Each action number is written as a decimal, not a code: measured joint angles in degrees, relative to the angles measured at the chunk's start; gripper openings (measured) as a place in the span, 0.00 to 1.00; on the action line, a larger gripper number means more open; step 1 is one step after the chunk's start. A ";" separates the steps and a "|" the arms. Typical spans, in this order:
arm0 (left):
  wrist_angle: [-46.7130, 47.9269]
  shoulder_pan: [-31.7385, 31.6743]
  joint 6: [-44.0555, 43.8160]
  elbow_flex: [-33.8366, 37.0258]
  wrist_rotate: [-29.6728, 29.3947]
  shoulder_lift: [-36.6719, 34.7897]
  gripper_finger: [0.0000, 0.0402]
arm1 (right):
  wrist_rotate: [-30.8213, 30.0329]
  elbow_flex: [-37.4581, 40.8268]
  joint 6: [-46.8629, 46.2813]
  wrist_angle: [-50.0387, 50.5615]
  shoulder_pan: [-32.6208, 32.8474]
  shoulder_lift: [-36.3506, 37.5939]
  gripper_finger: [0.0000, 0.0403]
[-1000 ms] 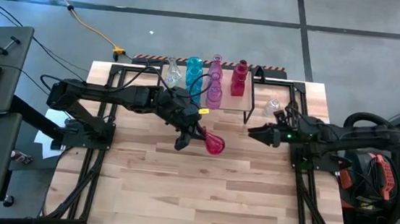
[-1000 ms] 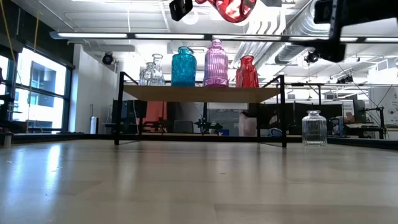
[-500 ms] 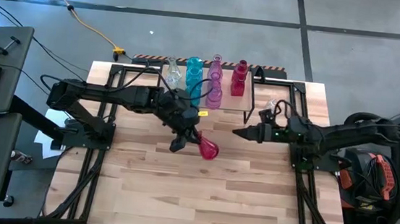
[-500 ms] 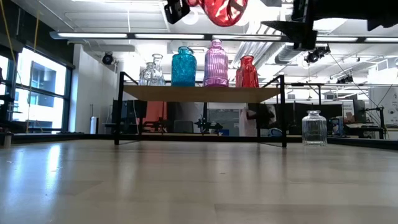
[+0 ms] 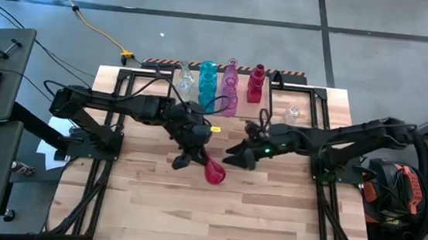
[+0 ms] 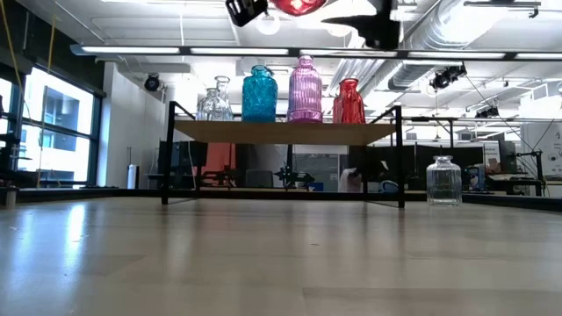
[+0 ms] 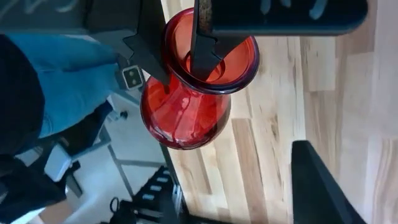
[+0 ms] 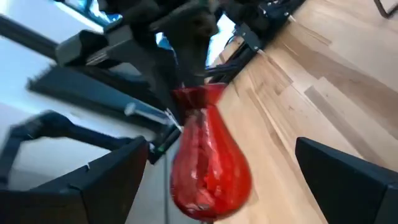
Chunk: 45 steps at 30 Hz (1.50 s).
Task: Sort vases onto shelf
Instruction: Put the red flower vase on the shelf aligned with the other red flower vases
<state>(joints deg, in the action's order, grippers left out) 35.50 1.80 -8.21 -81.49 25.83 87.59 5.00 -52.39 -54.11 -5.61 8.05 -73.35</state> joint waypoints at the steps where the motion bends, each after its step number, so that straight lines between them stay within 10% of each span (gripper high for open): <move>1: 0.67 0.17 0.27 0.00 -0.17 0.00 0.09 | 0.06 -2.09 1.20 1.83 0.20 -1.24 0.98; 12: 1.18 0.58 0.99 0.00 -0.97 0.00 0.09 | 2.97 -15.22 6.99 11.37 0.75 -13.22 0.98; 45: 1.08 0.58 2.87 0.00 -0.99 0.00 0.09 | 5.55 -16.12 -4.01 6.62 0.57 -18.24 0.98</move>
<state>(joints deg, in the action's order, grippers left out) 36.58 2.37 -5.34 -81.49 24.84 87.59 10.55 -68.51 -58.13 1.02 8.62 -91.59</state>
